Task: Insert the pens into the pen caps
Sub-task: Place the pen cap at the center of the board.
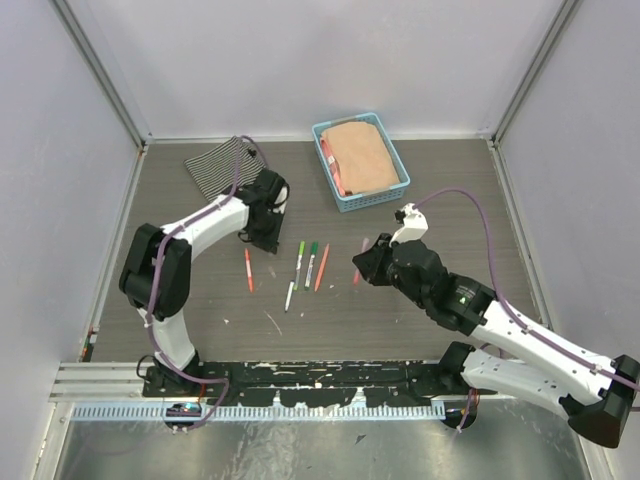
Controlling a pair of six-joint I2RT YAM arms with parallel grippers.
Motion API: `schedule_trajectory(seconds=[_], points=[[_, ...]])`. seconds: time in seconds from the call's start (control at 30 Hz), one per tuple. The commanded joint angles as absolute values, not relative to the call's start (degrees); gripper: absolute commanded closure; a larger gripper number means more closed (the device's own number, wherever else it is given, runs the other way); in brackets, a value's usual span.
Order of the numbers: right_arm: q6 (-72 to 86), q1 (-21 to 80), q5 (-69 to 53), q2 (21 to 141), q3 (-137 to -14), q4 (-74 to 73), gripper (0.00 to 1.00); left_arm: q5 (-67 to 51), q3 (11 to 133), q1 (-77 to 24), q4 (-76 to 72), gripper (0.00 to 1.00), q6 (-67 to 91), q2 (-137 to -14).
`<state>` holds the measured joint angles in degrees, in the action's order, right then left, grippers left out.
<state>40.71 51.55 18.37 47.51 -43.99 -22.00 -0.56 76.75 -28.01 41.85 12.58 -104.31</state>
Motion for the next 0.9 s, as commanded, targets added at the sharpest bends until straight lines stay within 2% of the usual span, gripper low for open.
schedule_trajectory(seconds=[0.0, 0.13, 0.3, 0.53, 0.63, 0.87], points=[[41.3, 51.8, 21.8, 45.3, -43.8, -20.5, 1.00, -0.1, 75.2, -31.9, 38.5, 0.87, 17.0, -106.1], [40.9, 51.8, 22.2, 44.7, -43.7, -21.1, 1.00, 1.5, 76.6, -33.5, 38.0, 0.87, 17.7, -108.7], [40.8, 51.8, 22.6, 43.7, -43.4, -21.8, 1.00, 3.4, 78.3, -34.1, 38.7, 0.83, 17.7, -110.9], [40.6, 51.8, 23.3, 42.8, -43.0, -22.4, 1.00, 4.7, 79.2, -34.1, 39.6, 0.61, 16.7, -110.8], [40.6, 51.8, 23.5, 42.7, -43.2, -22.6, 1.00, 5.1, 79.8, -34.0, 40.4, 0.57, 16.0, -109.4], [40.3, 51.8, 23.9, 41.8, -42.9, -23.2, 1.00, 9.1, 77.6, -29.5, 39.4, 0.56, 15.0, -101.4]])
